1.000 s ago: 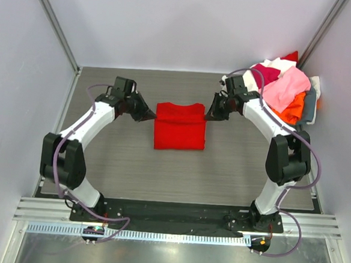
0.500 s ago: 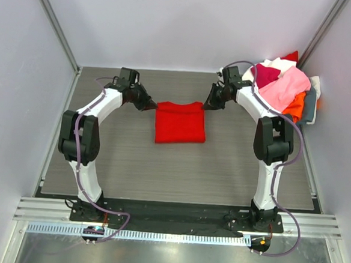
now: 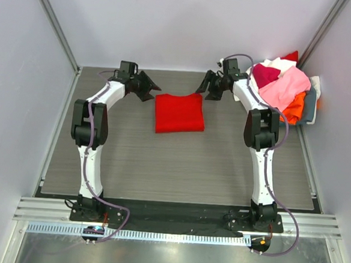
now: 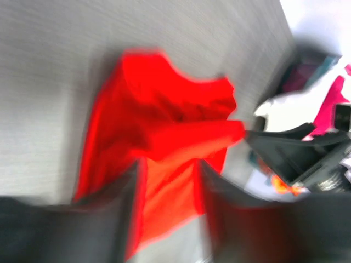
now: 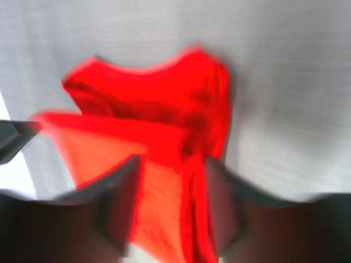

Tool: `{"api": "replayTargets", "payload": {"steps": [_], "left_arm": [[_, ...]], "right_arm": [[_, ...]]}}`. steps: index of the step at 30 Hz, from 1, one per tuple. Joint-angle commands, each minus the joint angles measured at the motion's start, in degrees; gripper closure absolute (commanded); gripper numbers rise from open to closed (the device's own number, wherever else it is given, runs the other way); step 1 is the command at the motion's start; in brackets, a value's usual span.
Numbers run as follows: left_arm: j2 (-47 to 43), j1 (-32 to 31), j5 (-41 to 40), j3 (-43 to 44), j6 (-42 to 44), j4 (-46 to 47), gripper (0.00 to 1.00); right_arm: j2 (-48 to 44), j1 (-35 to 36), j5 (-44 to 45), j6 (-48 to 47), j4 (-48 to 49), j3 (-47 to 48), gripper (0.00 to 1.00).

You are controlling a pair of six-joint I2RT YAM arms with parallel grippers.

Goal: Fold and stack the t-shirts
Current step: Fold the tshirt

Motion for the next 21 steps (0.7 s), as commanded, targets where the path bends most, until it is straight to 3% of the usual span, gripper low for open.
{"api": "replayTargets", "payload": {"steps": [1, 2, 3, 8, 10, 13, 21], "left_arm": [[4.02, 1.87, -0.76, 7.79, 1.07, 6.94, 0.4], [5.59, 1.96, -0.76, 8.96, 1.61, 6.85, 0.26], [5.87, 1.87, 0.19, 9.93, 2.05, 7.11, 0.24], [1.93, 1.61, -0.32, 3.8, 5.21, 11.66, 0.24], [0.16, 1.35, -0.41, -0.34, 5.92, 13.52, 0.26], [-0.1, 0.38, -0.41, -2.98, 8.11, 15.02, 0.29], [1.65, -1.03, -1.73, -5.8, 9.71, 16.69, 0.46]], "right_arm": [[2.75, -1.03, 1.28, 0.73, 3.65, 8.97, 0.23], [2.33, -1.03, 1.39, 0.12, 5.4, 8.2, 0.19], [1.37, -1.03, 1.31, -0.32, 6.81, 6.89, 0.19], [-8.03, -1.03, 0.17, -2.17, 22.62, -14.27, 0.19], [-10.77, -1.03, -0.8, -1.82, 27.63, -21.03, 0.23], [-10.25, -1.03, -3.44, -1.12, 29.41, -23.35, 0.32], [-4.54, -1.03, -4.94, -0.77, 30.12, -21.6, 0.46]]}}
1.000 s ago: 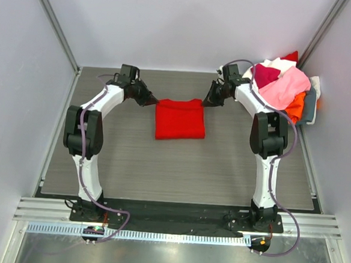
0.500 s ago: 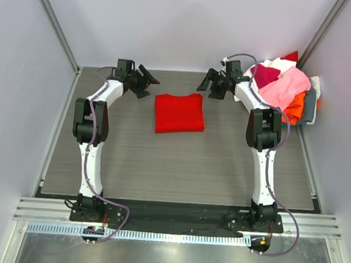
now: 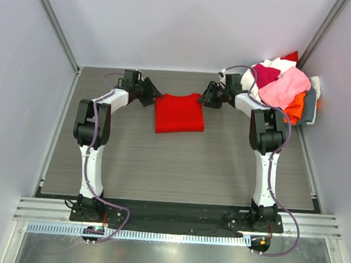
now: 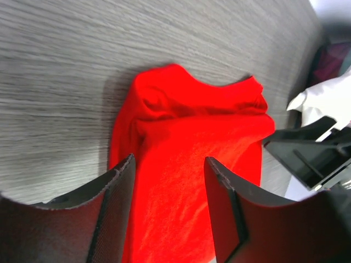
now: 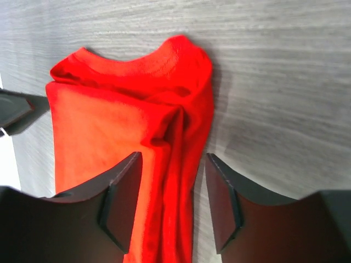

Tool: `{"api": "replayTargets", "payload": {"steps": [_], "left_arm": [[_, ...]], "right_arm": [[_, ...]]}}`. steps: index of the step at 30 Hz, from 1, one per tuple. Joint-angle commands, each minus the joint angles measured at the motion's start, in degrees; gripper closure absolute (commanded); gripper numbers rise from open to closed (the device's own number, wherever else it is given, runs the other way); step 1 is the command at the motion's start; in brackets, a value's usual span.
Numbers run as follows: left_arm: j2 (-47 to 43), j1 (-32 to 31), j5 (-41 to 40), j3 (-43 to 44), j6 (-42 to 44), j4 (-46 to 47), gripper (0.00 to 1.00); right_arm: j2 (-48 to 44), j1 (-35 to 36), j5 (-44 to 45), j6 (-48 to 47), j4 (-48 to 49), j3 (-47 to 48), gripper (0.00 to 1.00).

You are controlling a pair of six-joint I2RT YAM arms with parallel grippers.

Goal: Fold and stack the t-shirts
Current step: Fold the tshirt

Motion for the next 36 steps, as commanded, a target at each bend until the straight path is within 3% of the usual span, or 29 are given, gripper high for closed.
{"api": "replayTargets", "payload": {"steps": [1, 10, 16, 21, 23, 26, 27, 31, 36], "left_arm": [[-1.06, -0.28, -0.7, -0.33, 1.22, 4.28, 0.47], [3.51, -0.37, -3.6, 3.0, 1.04, 1.22, 0.51], [4.13, -0.28, -6.15, 3.45, 2.28, -1.17, 0.52], [5.97, -0.37, -7.12, 5.28, 1.84, -2.13, 0.51], [7.03, -0.37, -6.94, 6.08, 1.66, -2.49, 0.55], [7.3, -0.37, -7.03, 6.44, 1.4, -2.57, 0.6], [7.12, -0.37, -7.12, 6.17, 1.48, -2.66, 0.61], [6.51, -0.37, -8.08, 5.38, 1.92, -2.58, 0.66], [7.2, -0.2, -8.17, 6.78, 2.36, -3.36, 0.84]], "right_arm": [[2.78, 0.13, -1.26, 0.26, 3.71, 2.68, 0.46], [7.36, 0.22, 0.49, 1.14, 3.8, 6.99, 0.49], [9.12, 0.22, 2.51, 2.63, 3.89, 8.75, 0.72], [10.26, 0.22, 3.4, 4.13, 4.15, 9.28, 0.76], [10.53, 0.22, 3.31, 4.75, 4.33, 9.28, 0.73], [9.04, 0.31, 3.22, 4.92, 5.99, 7.18, 0.51], [8.25, 0.22, 3.22, 4.92, 7.04, 6.13, 0.49], [3.95, 0.22, 3.48, 5.1, 13.09, -0.54, 0.45], [-2.72, 0.13, 4.36, 5.62, 18.2, -8.27, 0.44]]}}
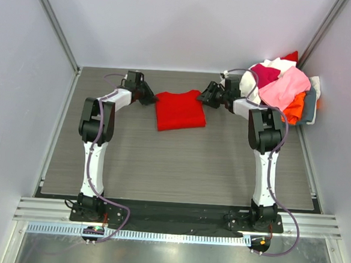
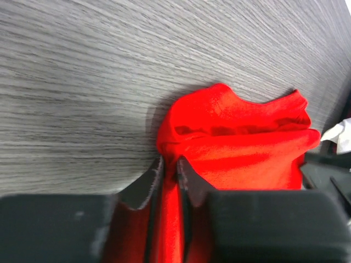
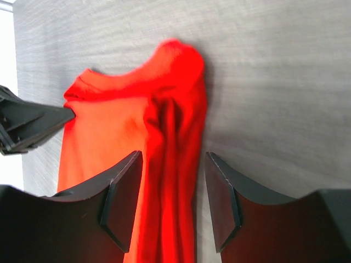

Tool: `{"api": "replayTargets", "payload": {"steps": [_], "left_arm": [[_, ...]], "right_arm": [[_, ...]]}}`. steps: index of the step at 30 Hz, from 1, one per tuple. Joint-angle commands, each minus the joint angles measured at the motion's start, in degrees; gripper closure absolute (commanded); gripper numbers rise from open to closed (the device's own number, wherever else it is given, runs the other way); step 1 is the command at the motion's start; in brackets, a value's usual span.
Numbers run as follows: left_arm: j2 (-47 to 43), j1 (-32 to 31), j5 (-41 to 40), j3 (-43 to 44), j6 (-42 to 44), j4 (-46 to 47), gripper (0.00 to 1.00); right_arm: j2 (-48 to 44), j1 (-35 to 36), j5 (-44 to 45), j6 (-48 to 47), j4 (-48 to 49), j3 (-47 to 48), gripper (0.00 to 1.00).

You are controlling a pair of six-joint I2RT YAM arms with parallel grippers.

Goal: Fold and stack the t-shirts
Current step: Fold the tshirt

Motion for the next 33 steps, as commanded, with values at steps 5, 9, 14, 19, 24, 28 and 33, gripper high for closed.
{"api": "replayTargets", "payload": {"steps": [5, 9, 14, 19, 24, 28, 33], "left_arm": [[-0.01, 1.73, -1.7, 1.37, 2.24, -2.85, 0.87], [-0.71, 2.7, -1.71, 0.57, 3.03, -2.76, 0.86], [-0.45, 3.14, -0.65, 1.45, 2.94, -2.58, 0.87], [-0.45, 3.23, 0.14, 1.54, 3.03, -2.41, 0.87], [-0.89, 3.4, 0.84, 1.89, 3.47, -2.58, 0.84], [-6.49, 3.41, -2.47, 1.11, 4.96, -6.62, 0.56], [-19.59, 3.23, -8.91, -8.03, 5.93, -11.45, 0.49]], "right_arm": [[-12.27, -0.07, 4.65, -1.7, 3.68, -11.01, 0.44], [-18.34, -0.15, 5.01, -3.37, 2.64, -17.16, 0.43], [-18.53, 0.64, 2.81, -6.27, -1.94, -17.35, 0.43], [-17.65, 2.22, 0.7, -5.92, -2.47, -17.43, 0.42], [-21.24, 3.89, 3.33, -6.01, -1.59, -18.93, 0.43], [-25.37, 5.47, 9.04, -7.33, -6.23, -19.1, 0.46], [-30.38, 8.45, 15.26, -7.59, -9.39, -20.43, 0.5]]}}
